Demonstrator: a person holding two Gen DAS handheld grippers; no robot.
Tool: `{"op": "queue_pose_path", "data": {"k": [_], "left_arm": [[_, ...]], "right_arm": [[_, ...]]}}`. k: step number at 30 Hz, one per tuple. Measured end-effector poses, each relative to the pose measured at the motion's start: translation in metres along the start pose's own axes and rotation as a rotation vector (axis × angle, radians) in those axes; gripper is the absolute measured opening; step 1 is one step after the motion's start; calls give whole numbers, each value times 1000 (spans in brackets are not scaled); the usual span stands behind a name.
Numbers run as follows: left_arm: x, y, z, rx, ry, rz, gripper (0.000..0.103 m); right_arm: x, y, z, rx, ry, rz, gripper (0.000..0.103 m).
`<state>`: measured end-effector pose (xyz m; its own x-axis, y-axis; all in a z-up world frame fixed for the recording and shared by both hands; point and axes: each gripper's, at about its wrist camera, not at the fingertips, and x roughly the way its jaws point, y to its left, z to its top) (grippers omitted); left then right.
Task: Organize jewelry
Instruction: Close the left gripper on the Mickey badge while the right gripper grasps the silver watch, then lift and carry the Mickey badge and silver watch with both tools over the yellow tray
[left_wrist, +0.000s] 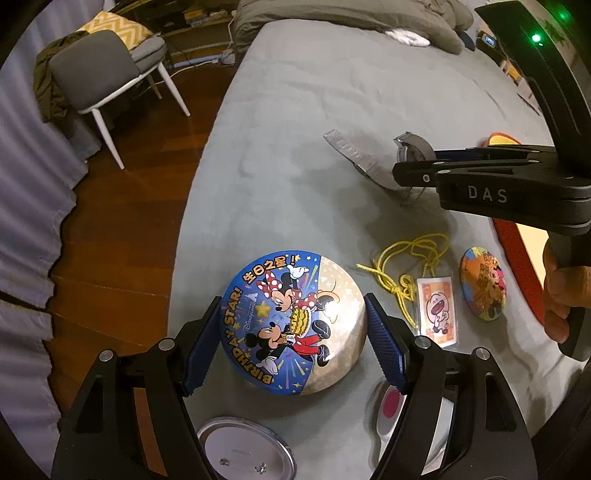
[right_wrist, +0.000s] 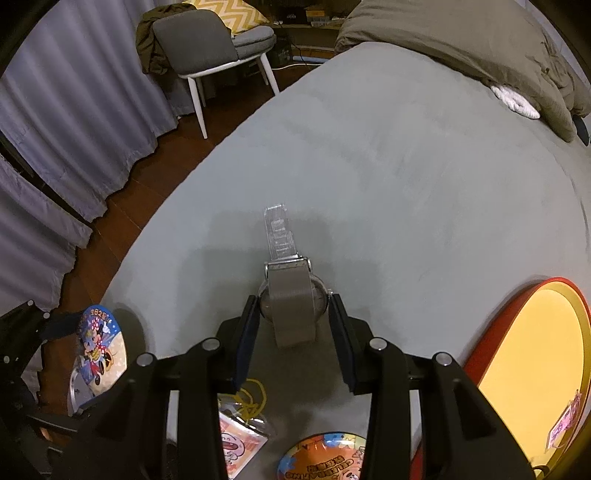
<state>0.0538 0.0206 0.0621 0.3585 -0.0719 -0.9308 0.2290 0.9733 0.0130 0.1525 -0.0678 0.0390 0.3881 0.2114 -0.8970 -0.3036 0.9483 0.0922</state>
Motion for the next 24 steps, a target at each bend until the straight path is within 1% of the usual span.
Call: {"op": "queue_pose_path", "data": {"k": [8, 14, 24], "left_arm": [[-7, 8, 1, -28, -22, -3, 72], [-10, 5, 0, -25, -26, 3, 72], [-27, 1, 4, -28, -71, -5, 72]], "right_arm": [[-17, 0, 3, 1, -30, -7, 35], [-28, -2, 3, 9, -53, -10, 35], [-55, -2, 9, 2, -103, -13, 35]]}}
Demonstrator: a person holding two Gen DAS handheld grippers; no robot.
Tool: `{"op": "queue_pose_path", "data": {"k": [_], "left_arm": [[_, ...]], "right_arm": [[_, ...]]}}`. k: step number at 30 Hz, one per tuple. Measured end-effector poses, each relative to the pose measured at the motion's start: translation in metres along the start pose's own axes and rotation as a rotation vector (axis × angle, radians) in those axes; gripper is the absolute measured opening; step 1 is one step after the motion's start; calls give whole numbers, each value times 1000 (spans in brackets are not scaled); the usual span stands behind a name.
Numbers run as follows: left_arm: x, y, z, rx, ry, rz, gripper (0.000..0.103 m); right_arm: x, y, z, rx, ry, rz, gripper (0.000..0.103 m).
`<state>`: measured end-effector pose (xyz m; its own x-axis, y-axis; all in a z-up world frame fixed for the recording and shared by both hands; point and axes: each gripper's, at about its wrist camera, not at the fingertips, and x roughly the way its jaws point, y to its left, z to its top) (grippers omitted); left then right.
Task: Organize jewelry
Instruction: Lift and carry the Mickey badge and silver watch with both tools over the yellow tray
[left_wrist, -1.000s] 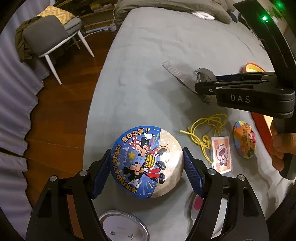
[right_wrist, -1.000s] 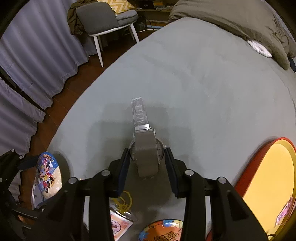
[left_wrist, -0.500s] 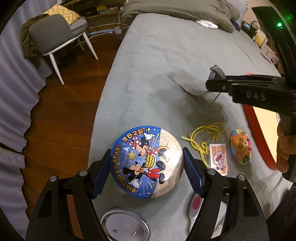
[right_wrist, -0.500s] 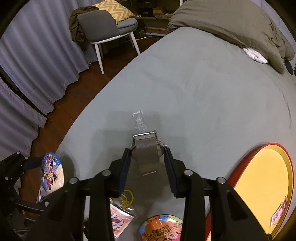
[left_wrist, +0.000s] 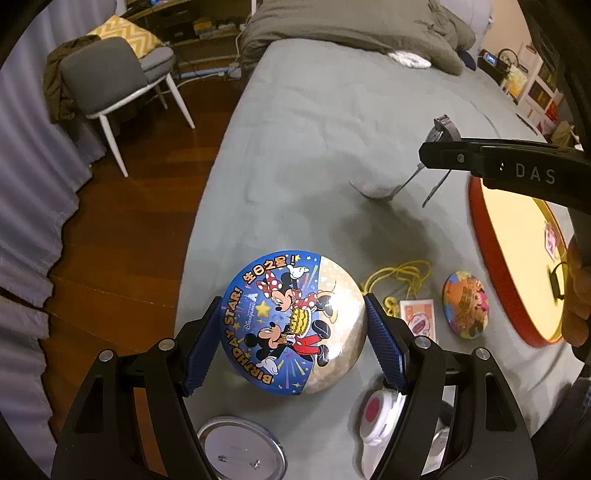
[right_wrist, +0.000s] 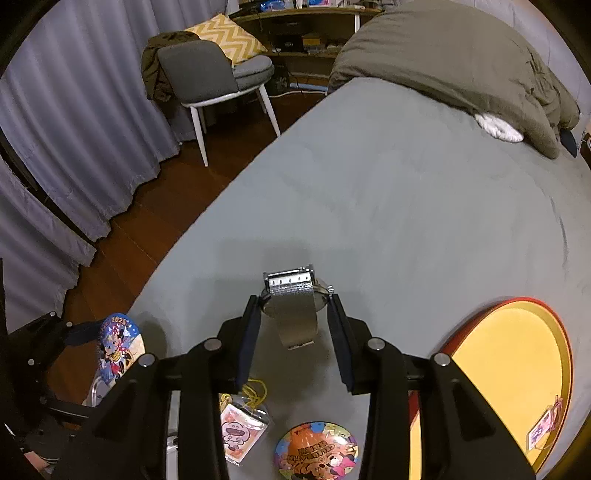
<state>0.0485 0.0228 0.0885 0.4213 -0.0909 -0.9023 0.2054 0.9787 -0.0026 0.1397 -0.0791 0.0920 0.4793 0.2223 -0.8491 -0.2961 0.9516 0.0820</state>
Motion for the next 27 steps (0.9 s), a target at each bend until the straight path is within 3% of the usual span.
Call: {"op": "queue_pose_path", "data": {"k": [27], "left_arm": [[-40, -21, 23, -4, -104, -24, 72]], "right_arm": [[-57, -9, 9, 7, -103, -15, 35]]}}
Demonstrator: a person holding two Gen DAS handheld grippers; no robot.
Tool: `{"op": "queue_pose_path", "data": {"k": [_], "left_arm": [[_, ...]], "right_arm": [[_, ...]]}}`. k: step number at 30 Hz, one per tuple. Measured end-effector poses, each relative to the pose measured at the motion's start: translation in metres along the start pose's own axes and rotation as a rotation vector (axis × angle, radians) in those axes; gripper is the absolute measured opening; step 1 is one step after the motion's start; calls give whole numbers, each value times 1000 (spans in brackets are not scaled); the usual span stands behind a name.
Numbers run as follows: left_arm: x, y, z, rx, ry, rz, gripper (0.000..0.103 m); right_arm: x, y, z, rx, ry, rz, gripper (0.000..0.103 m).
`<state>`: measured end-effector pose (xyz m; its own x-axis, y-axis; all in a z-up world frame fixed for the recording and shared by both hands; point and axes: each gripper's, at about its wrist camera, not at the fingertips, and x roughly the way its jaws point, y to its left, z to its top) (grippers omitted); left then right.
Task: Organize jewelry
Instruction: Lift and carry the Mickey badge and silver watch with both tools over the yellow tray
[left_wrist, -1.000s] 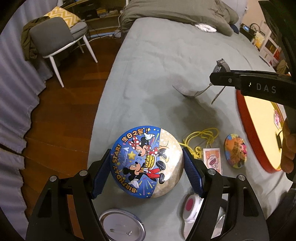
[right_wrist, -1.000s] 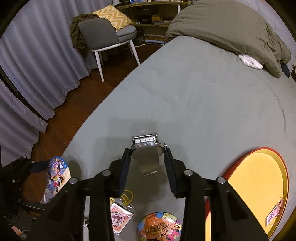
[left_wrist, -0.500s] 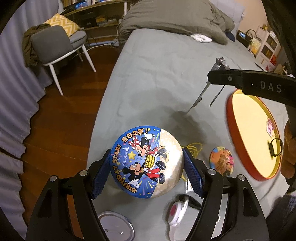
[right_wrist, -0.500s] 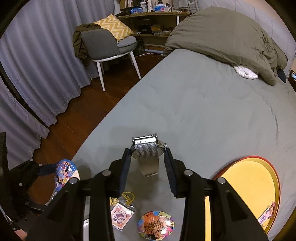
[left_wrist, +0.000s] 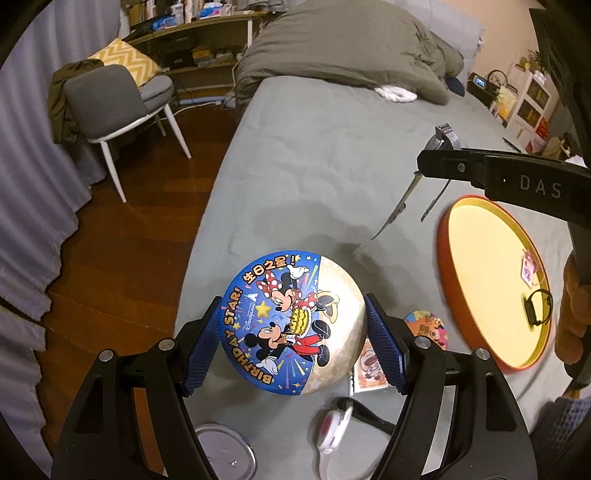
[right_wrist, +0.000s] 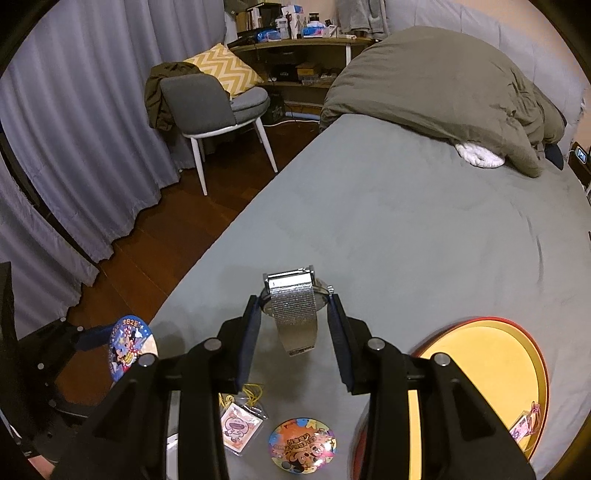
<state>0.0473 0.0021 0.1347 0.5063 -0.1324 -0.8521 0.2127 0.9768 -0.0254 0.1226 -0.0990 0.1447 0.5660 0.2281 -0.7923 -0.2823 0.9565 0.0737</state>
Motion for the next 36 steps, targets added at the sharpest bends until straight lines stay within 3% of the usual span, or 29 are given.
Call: {"op": "queue_pose_path", "data": {"k": [19, 28, 36], "left_arm": [[-3, -51, 15, 67, -23, -46, 72], [1, -100, 19, 131, -25, -70, 72], [7, -158, 18, 196, -10, -140, 72]], "right_arm": [[-38, -39, -2, 39, -44, -29, 35], [-57, -78, -9, 84, -63, -58, 35], [-74, -123, -23, 137, -70, -89, 35]]}}
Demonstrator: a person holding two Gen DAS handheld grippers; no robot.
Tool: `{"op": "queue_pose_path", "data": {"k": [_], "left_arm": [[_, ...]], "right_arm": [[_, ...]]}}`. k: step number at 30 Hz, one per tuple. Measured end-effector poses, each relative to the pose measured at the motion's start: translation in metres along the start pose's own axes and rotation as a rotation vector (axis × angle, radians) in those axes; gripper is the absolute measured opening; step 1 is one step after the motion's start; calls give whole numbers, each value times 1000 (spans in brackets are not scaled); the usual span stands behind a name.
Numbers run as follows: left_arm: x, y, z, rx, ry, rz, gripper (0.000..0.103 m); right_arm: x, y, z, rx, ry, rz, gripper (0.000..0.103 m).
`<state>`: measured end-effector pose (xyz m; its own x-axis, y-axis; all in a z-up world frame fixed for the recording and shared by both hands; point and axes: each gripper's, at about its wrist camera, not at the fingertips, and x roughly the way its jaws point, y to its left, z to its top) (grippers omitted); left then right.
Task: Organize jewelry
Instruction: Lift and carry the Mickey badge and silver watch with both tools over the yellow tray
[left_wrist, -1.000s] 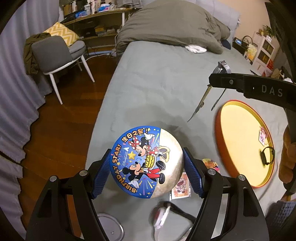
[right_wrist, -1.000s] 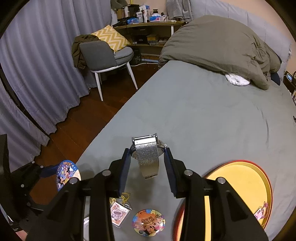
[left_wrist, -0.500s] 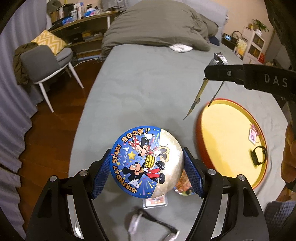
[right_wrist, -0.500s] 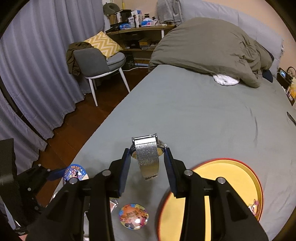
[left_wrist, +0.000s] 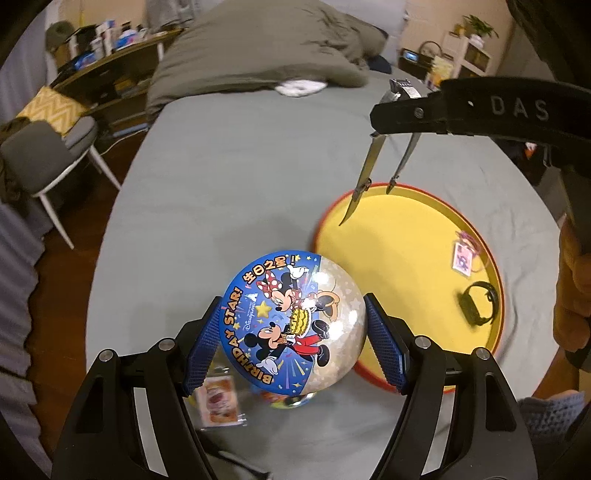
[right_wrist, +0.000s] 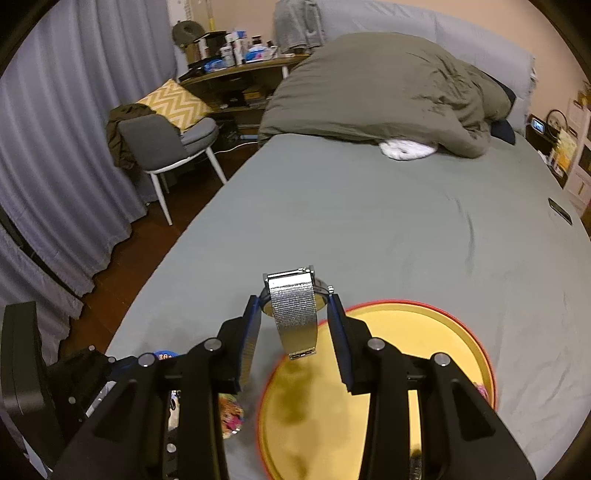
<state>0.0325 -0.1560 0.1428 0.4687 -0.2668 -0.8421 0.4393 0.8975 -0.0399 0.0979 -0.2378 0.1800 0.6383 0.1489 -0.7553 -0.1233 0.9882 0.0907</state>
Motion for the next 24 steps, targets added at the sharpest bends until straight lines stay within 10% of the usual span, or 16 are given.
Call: {"op": "queue_pose_path", "data": {"k": [24], "left_arm": [[57, -147, 15, 193, 76, -94, 72]], "right_arm": [[-18, -141, -51, 160, 14, -96, 35]]}}
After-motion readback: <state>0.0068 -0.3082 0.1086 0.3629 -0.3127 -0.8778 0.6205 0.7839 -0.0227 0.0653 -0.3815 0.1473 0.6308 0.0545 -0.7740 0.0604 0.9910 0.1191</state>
